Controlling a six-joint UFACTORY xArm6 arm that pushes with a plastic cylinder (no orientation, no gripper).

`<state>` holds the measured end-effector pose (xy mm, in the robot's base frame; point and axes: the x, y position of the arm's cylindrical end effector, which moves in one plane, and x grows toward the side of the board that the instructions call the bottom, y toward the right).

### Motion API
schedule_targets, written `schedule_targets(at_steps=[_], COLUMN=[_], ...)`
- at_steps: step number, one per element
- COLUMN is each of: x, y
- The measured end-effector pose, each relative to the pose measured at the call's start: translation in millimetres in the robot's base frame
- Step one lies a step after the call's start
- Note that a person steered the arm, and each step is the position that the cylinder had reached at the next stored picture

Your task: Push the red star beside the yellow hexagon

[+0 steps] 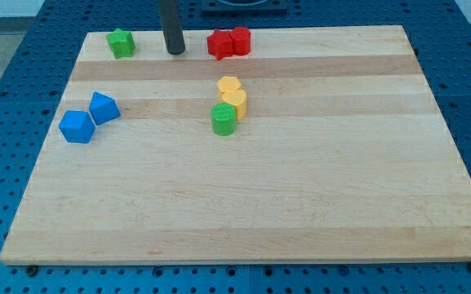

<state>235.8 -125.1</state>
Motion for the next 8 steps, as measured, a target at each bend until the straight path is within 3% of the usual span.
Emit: schedule_targets(at_steps=[2, 3, 5, 8], x=[-42.2, -43.7, -43.4, -6.0], y=[10.7, 42.0, 78.8, 78.9])
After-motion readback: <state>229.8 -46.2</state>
